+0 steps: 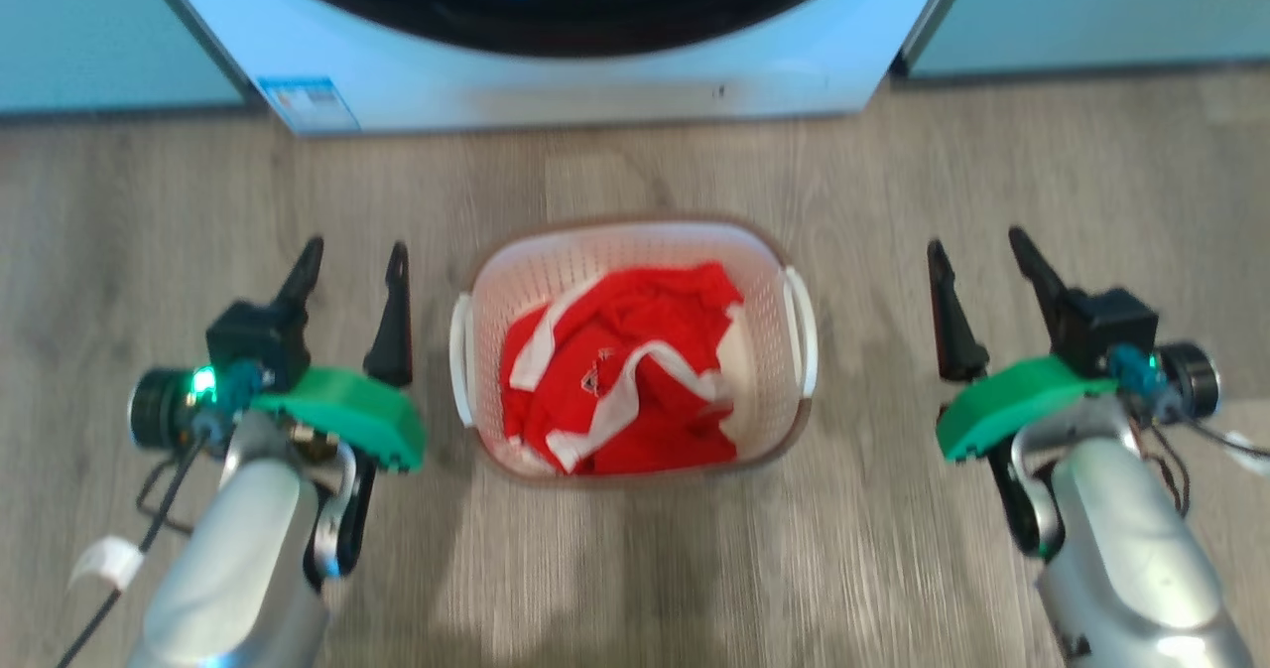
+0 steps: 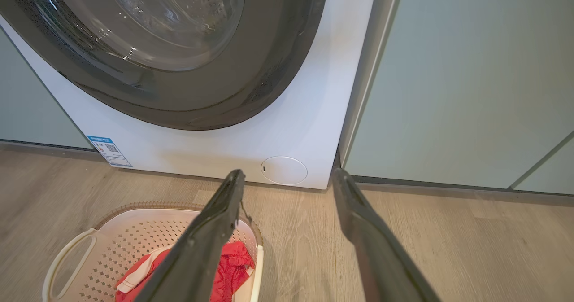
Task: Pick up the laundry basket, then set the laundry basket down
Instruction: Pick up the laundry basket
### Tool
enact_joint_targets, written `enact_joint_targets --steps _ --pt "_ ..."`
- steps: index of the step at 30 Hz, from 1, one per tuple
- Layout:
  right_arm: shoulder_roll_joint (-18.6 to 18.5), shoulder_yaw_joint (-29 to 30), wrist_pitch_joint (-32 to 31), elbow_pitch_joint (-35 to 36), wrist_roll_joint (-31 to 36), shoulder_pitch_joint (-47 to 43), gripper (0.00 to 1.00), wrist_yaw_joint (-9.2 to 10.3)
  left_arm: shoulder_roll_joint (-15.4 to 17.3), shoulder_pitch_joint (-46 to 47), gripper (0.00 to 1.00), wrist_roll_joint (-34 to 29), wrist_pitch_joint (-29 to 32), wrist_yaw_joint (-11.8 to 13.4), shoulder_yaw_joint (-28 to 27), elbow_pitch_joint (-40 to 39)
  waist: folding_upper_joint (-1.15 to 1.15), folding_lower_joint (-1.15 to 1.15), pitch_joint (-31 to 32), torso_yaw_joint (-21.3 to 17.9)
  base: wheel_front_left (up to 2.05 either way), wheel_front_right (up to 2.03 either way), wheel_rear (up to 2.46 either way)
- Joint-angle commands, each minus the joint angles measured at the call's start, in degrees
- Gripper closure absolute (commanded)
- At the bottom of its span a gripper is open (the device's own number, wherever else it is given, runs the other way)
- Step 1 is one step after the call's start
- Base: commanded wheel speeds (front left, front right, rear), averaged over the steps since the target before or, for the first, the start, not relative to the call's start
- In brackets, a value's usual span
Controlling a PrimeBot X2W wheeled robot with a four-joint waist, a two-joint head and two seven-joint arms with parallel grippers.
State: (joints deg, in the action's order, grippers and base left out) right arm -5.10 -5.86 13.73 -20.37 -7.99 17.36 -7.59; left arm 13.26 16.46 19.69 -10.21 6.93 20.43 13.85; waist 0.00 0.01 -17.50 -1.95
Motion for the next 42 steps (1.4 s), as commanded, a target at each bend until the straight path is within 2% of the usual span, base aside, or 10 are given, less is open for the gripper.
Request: enact_joint_targets --steps 1,7,17,25,35,42 --pt "0.4 -1.1 0.6 1.0 0.5 2.4 0.00 0.10 0.4 3.9 0.00 0.0 -1.2 -0.7 -1.6 -0.3 0.00 -0.01 -5.2 0.0 0.00 0.00 0.00" --pt "0.8 -0.9 1.0 -0.7 1.3 6.1 0.00 0.10 -1.0 10.0 0.00 0.7 -3.1 -3.4 -1.4 5.8 0.00 -0.01 -11.9 0.1 0.00 0.00 0.00" --pt "1.7 -1.4 1.2 -5.1 2.0 10.9 0.00 0.10 -2.4 18.4 0.00 1.0 -4.7 -8.6 -1.5 18.5 0.00 -0.01 -20.1 -0.5 0.00 0.00 0.00" --pt "2.1 -2.5 1.3 -7.5 2.3 14.4 0.00 0.10 -3.6 23.6 0.00 -0.5 -4.8 -11.7 -1.7 25.9 0.00 -0.01 -25.8 -0.4 0.00 0.00 0.00" --pt "2.2 -3.6 1.3 -10.4 2.5 17.2 0.00 0.10 -4.3 27.2 0.00 -1.3 -4.8 -13.5 -3.0 33.2 0.00 -0.01 -29.4 -0.6 0.00 0.00 0.00" --pt "2.2 -5.2 1.3 -15.0 2.8 19.5 0.00 0.10 -5.5 30.3 0.00 -0.8 -4.8 -14.2 -3.0 39.0 0.00 -0.01 -31.5 -0.1 0.00 0.00 0.00"
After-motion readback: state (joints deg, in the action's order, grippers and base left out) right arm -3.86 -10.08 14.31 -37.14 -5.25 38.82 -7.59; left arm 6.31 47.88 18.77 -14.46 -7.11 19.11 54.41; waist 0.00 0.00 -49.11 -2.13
